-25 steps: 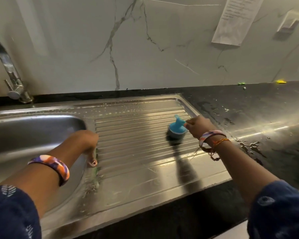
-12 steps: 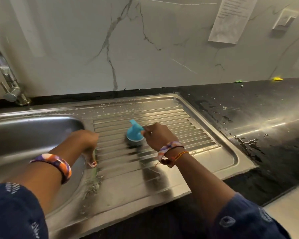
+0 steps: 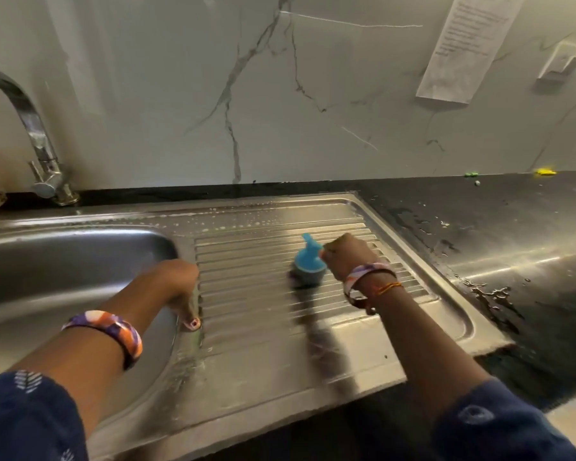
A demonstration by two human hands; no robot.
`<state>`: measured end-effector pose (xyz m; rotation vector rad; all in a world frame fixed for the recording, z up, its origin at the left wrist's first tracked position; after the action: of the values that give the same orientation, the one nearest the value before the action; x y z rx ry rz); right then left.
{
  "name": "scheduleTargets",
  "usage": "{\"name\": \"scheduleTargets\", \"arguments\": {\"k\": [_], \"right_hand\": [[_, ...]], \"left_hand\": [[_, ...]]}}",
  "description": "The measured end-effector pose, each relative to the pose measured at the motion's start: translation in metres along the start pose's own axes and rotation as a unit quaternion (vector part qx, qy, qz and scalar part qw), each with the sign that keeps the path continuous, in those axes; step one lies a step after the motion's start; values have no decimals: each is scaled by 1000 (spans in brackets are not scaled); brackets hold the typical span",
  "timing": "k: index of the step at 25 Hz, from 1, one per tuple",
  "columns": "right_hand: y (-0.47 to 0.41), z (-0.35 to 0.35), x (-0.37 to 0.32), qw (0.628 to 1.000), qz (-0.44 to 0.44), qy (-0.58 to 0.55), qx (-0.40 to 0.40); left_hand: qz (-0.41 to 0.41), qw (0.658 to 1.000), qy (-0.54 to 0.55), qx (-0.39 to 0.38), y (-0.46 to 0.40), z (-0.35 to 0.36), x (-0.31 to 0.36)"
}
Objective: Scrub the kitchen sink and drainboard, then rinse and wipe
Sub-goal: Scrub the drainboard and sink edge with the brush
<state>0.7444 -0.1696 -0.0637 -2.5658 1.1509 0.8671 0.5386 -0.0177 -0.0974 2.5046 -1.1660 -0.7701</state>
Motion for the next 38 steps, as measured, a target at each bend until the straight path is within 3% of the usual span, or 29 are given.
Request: {"name": "scheduleTargets", "arguments": {"k": [3,6,9,13,15,17,19,21,23,27,33,35,38], "right_hand": [[41,70,-70,985,-139,-28,-97],[39,63,-68,982,-158,-36,-95],[1,1,-1,995,-82,25,-41],[-33,-84,95,987,132,29,87],[-33,-85,99,980,155,20,122],[-24,-56,73,990,92,13,104],[-3,-4,25,999,-25,-11,41],[31,50,-32,988,-151,-32,-26],[48,76,-67,977,-202,-42,-55],[11,31,-24,989,-137,-14,-46],[-28,-94,119,989,114,-22,88],[-30,-93,117,987,129,-37,88],[-17,-46,59,998,34,-31,35]], "left_hand": [[13,1000,0,-10,-1,-3,2],[18,1000,-9,-4,3,-3,2],[19,1000,5,7,6,0,0],[18,999,37,-8,2,7,-5],[19,1000,13,-12,-3,6,-4],[17,999,-27,-8,-11,1,-1],[12,998,-56,-10,-18,-3,3],[11,998,-68,-14,-22,-5,5],[10,998,-63,-12,-21,-8,5],[18,998,-62,-4,-11,-9,6],[15,999,-29,-4,-8,-4,2],[14,1000,-17,-2,-7,-5,2],[13,1000,-17,-6,-7,-5,4]]}}
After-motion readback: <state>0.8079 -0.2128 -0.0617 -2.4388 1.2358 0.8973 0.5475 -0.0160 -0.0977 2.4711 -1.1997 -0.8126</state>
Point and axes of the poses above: each hand's wrist, its own y-axis away from the middle knuckle, its own z-axis out of the palm, x = y × z, the point moved 4 cm from there along -y, towards the middle knuckle, and after that the axes turned 13 degrees about -y, right-handed, at the moved point
